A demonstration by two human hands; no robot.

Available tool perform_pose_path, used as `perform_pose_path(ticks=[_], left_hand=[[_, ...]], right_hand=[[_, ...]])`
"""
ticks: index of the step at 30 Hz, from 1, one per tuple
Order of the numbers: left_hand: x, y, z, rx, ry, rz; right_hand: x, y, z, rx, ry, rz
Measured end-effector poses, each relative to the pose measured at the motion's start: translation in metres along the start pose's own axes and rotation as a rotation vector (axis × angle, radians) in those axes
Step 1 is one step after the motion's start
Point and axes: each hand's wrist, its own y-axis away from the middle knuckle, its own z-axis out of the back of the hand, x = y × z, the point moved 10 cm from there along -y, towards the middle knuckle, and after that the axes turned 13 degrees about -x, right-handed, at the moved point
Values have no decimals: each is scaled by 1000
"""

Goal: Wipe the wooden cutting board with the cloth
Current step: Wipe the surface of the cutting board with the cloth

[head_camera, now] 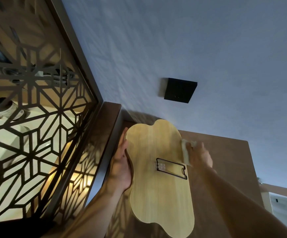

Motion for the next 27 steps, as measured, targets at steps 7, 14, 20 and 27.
perform_pose_path(ticks=[7,14,20,27], left_hand=[[0,-1,-2,10,20,8],[4,-3,5,28,-28,-8],[5,1,14,2,-60,-46],[13,-3,29,-22,-74,-24]], right_hand=[[110,11,23,114,-856,-152],[146,14,-13,300,-1074,-356],[32,-28,-24,69,-580,-356],[65,-36,11,-64,-456,-83]])
